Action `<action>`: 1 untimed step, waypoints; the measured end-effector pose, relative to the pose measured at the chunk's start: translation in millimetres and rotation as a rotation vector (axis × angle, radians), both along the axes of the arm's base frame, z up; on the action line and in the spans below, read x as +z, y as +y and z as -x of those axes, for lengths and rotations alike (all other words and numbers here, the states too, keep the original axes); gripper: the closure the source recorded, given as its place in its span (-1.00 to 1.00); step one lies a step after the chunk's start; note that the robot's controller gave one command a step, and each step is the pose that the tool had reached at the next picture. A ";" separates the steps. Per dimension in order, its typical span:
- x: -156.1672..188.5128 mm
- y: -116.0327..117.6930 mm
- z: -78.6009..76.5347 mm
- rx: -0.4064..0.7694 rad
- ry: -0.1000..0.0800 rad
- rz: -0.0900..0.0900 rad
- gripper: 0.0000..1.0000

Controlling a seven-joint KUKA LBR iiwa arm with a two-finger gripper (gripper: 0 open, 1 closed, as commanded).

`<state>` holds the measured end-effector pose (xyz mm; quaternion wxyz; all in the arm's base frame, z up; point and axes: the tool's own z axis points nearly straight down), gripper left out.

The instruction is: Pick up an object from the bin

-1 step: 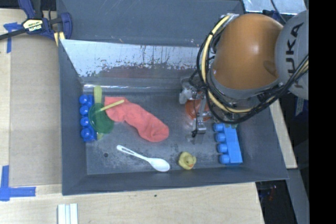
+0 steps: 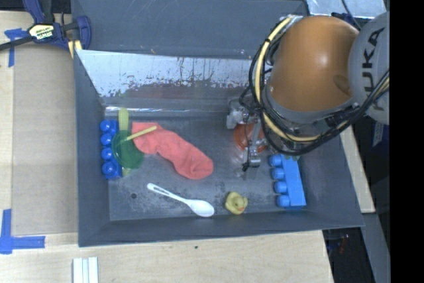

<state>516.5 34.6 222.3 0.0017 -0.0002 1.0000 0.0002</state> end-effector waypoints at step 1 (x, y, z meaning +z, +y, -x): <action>-56.1 36.9 -9.6 -0.028 -0.007 -0.001 -1.00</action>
Offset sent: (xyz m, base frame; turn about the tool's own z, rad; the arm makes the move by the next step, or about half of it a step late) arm -0.0228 0.0843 -0.1061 -0.1673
